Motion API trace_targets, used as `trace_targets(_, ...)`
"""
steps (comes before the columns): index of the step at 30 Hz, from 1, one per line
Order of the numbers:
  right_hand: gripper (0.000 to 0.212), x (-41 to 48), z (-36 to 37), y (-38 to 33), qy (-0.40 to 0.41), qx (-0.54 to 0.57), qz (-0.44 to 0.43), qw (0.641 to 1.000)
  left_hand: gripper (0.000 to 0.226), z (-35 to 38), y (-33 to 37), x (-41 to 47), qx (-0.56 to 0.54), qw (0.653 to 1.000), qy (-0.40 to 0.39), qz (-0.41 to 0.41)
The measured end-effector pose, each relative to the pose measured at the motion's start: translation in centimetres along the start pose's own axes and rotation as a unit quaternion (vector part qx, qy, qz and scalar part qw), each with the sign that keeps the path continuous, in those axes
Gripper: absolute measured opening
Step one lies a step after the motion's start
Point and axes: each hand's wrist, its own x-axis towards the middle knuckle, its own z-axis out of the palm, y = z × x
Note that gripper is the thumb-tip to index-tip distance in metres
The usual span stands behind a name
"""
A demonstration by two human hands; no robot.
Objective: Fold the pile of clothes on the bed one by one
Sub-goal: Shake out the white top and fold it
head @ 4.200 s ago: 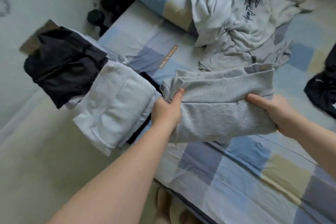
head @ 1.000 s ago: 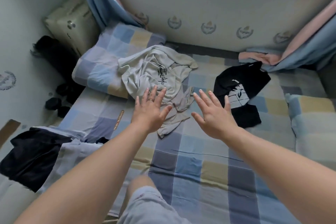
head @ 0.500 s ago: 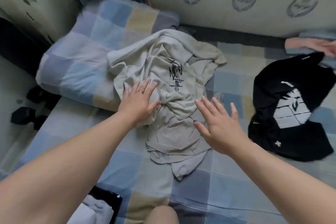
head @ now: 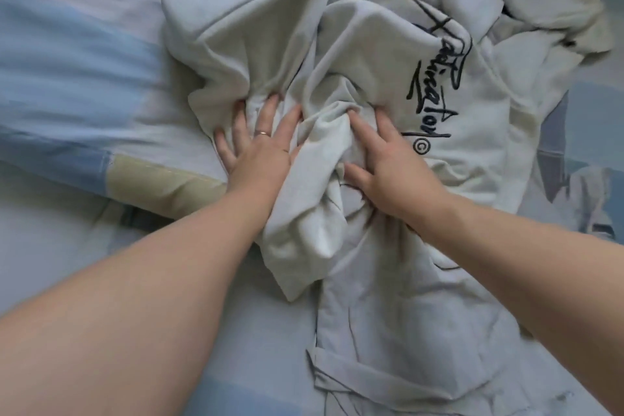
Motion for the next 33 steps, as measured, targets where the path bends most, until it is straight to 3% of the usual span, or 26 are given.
trace_targets(5, 0.064, 0.9, -0.7, -0.1, 0.021, 0.013, -0.012, 1.0, 0.047, -0.5, 0.7, 0.2, -0.05, 0.998, 0.049, -0.01)
trace_targets(9, 0.06, 0.8, -3.8, -1.3, -0.004, -0.002, 0.007, 1.0, 0.017, -3.3, 1.5, -0.1, -0.124, 0.991, 0.036, -0.034)
trace_targets(13, 0.044, -4.5, -8.7, -2.4, -0.016, 0.011, 0.073, 0.997, 0.021, -8.4, 1.8, -3.7, -0.161, 0.986, 0.022, 0.042)
trace_targets(16, 0.037, -10.9, -13.1, -3.3, 0.038, 0.03, 0.11, 0.993, 0.027, -13.1, 3.7, -8.7, -0.254, 0.963, 0.016, 0.086)
trace_targets(24, 0.038, -33.8, -23.2, -2.5, 0.175, 0.135, 0.197, 0.955, 0.039, -24.0, 14.2, -27.2, -0.385, 0.915, -0.084, 0.087)
trace_targets(28, 0.035, -47.9, -27.8, -1.5, 0.226, 0.184, 0.207, 0.934, 0.037, -29.7, 19.9, -39.5, -0.437, 0.889, -0.08, 0.111)
trace_targets(33, 0.023, -63.5, -32.3, -3.6, 0.189, 0.327, 0.157, 0.913, 0.033, -35.0, 27.6, -53.6, -0.521, 0.848, -0.063, 0.066)
